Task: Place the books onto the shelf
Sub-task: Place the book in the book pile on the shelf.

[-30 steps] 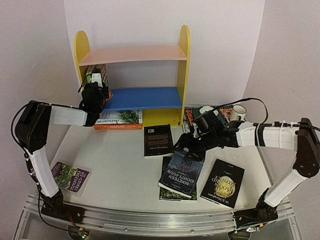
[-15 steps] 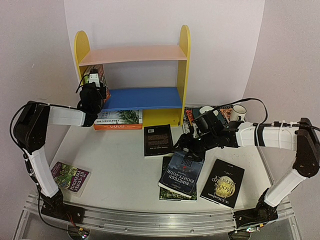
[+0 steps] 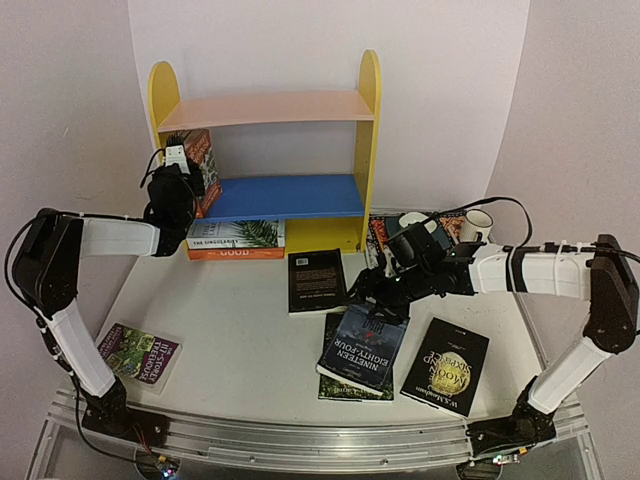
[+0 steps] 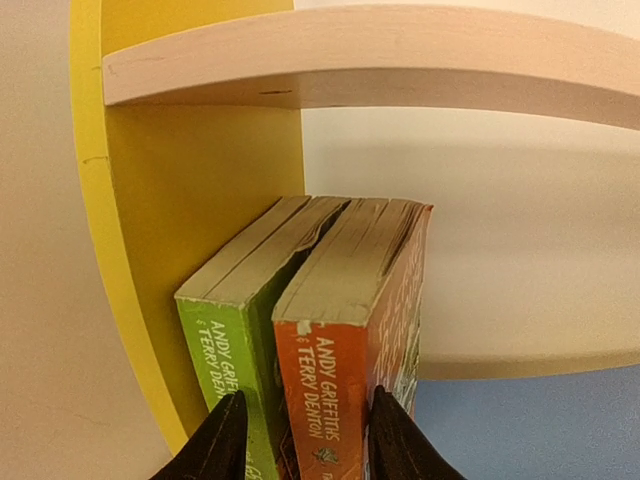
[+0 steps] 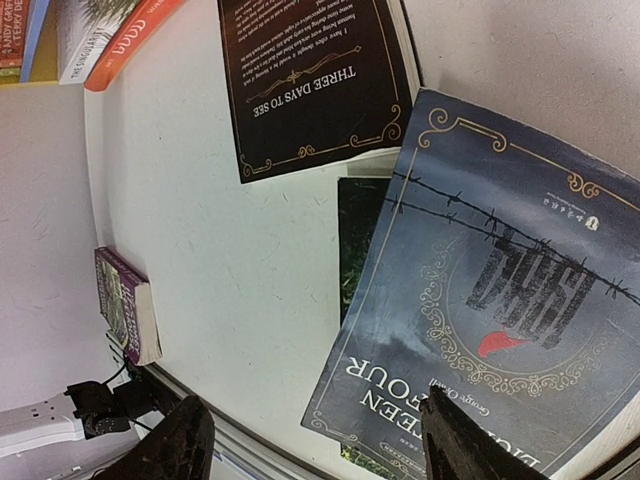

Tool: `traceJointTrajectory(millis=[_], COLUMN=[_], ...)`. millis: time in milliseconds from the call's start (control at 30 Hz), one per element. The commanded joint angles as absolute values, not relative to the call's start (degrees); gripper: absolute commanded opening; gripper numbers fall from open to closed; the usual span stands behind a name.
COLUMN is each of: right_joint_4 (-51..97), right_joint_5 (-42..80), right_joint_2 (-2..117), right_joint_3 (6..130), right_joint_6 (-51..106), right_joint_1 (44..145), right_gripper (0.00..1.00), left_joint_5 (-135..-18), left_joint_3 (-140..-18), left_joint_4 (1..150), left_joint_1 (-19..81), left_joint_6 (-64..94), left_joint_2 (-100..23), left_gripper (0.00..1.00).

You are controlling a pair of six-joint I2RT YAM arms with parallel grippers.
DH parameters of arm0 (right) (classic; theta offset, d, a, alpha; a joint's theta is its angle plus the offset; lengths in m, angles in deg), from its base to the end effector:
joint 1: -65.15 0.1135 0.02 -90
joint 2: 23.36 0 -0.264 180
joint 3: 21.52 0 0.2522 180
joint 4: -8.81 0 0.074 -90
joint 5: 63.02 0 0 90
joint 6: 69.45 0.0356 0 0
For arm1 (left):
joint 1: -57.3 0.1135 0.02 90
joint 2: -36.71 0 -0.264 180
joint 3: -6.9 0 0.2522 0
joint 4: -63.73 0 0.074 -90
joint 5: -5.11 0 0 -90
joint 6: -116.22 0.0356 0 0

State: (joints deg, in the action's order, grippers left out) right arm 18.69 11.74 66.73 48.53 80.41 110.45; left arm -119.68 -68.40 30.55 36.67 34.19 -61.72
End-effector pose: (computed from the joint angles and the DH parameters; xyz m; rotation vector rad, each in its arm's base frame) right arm 0.2404 0.2563 0.2370 0.1192 2.3894 1.2894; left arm 0.3743 -0.1192 0.2936 -0.1543 1.4230 0.2412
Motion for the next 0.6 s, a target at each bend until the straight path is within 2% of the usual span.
traceJointTrajectory(millis=[0,233,567], right_joint_4=[19.41,19.41,19.23], right_joint_5=[11.19,11.25,10.92], right_joint_2=[67.11,66.95,67.35], right_joint_3=[50.74,50.6,51.02], right_joint_6=[80.41,80.14,79.68], right_joint_1=[110.25,110.31,110.26], right_gripper=[0.72,0.73,0.74], left_joint_5=[-120.78,-120.64,-119.31], left_joint_3=[-66.66,-63.63,-58.57], left_joint_4=[29.58,30.67,34.1], left_joint_1=[37.04,37.01,36.99], left_joint_6=[32.1,29.82,26.75], left_joint_2=[-58.13,-55.38,-50.26], left_gripper=[0.43,0.49,0.52])
